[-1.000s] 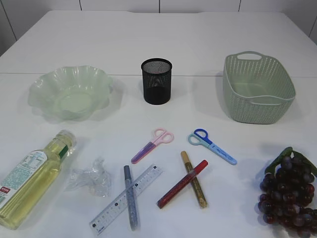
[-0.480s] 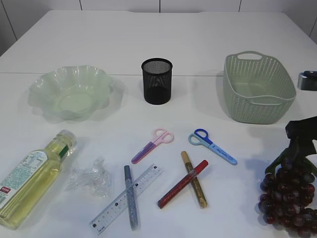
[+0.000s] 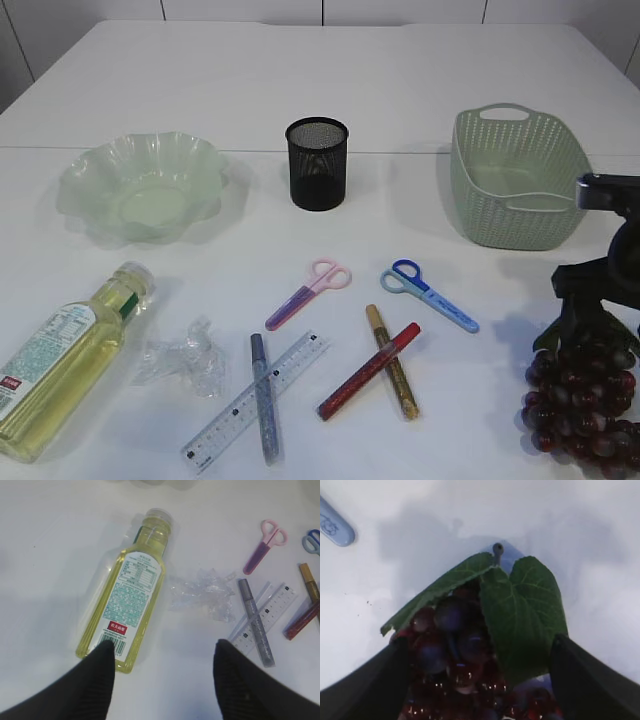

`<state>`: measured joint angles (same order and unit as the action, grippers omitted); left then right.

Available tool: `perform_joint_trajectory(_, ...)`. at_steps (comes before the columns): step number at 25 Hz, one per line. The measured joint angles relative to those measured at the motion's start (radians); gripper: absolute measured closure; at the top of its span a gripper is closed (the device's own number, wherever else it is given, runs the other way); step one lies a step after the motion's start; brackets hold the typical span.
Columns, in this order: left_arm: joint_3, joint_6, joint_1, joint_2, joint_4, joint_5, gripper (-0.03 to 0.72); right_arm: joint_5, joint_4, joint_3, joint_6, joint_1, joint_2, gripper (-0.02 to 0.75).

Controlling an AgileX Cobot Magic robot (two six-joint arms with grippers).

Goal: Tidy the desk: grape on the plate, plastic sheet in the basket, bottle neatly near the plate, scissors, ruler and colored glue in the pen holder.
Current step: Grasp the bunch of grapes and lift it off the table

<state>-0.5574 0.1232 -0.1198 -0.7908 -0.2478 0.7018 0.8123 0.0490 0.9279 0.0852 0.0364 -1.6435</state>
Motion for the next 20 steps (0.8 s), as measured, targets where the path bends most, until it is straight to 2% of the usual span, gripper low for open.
perform_joint_trajectory(20, 0.000, 0.000, 0.000, -0.001, 0.000, 0.000, 0.231, -0.098, 0.004, 0.004, -0.001, 0.000, -0.170, 0.086)
